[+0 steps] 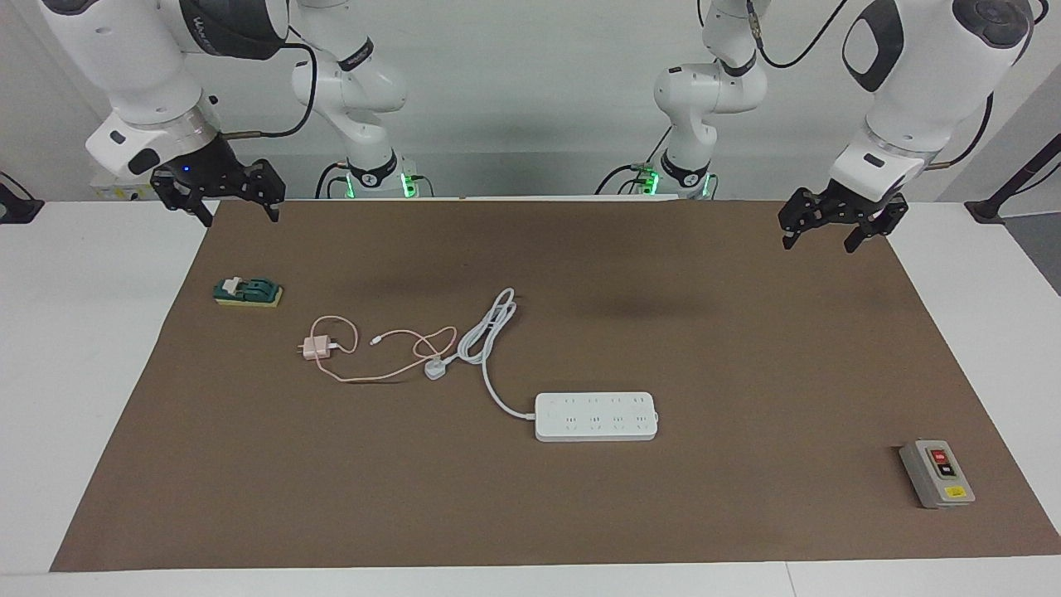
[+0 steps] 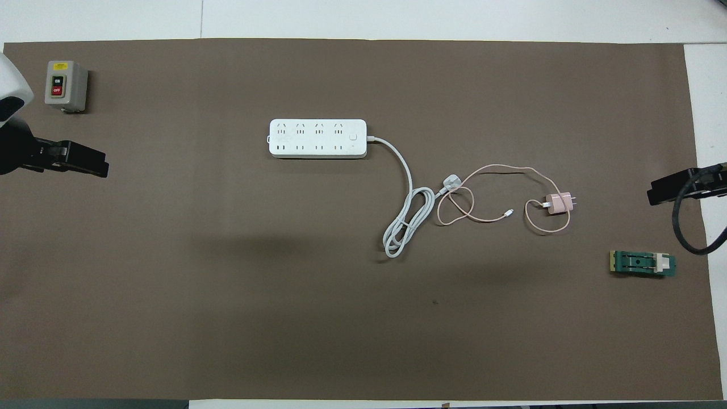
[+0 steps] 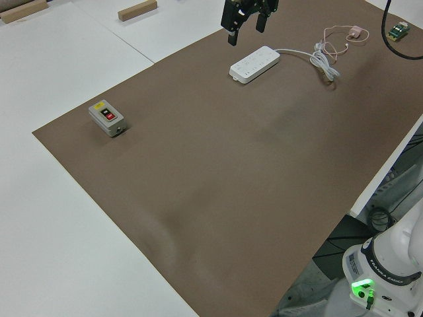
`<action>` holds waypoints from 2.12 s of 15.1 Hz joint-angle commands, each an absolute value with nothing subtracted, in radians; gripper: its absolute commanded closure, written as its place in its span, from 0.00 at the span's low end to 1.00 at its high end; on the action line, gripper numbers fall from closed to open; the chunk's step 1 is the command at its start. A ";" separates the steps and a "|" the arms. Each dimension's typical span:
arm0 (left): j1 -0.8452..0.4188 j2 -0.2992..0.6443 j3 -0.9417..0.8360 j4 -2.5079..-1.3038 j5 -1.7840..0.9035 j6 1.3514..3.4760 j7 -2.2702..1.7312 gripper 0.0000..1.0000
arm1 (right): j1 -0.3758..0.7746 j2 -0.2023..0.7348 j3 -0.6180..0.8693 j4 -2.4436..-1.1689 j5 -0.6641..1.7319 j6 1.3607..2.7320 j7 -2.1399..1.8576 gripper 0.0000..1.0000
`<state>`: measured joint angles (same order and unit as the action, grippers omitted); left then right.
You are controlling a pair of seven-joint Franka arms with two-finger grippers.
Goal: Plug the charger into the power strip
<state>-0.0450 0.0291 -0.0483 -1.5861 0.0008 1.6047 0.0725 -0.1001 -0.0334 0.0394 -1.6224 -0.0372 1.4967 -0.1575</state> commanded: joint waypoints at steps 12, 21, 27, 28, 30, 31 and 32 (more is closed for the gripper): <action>-0.045 0.037 -0.043 -1.569 -0.014 1.588 0.071 0.00 | -0.129 -0.058 0.035 -1.652 -0.026 1.512 -0.149 0.00; -0.040 0.023 -0.041 -1.595 -0.014 1.578 0.072 0.00 | -0.311 0.027 0.035 -1.782 0.153 1.603 0.285 0.04; -0.035 0.015 -0.043 -1.609 -0.014 1.582 0.072 0.00 | -0.414 0.121 0.034 -1.900 0.368 1.718 0.539 0.07; -0.035 0.015 -0.043 -1.609 -0.014 1.582 0.072 0.00 | -0.414 0.123 0.035 -1.923 0.374 1.739 0.584 0.07; -0.034 0.015 -0.041 -1.609 -0.014 1.582 0.072 0.00 | -0.407 0.135 0.035 -1.950 0.377 1.770 0.681 0.07; -0.034 0.015 -0.041 -1.609 -0.014 1.582 0.072 0.00 | -0.411 0.171 0.035 -1.944 0.382 1.770 0.689 0.07; -0.034 0.015 -0.043 -1.609 -0.014 1.582 0.072 0.00 | -0.417 0.213 0.035 -1.941 0.405 1.775 0.692 0.05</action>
<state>-0.0408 0.0295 -0.0411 -1.5944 0.0003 1.5930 0.0725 -0.4022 0.1654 0.0285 -1.9294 0.3586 1.7504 0.6594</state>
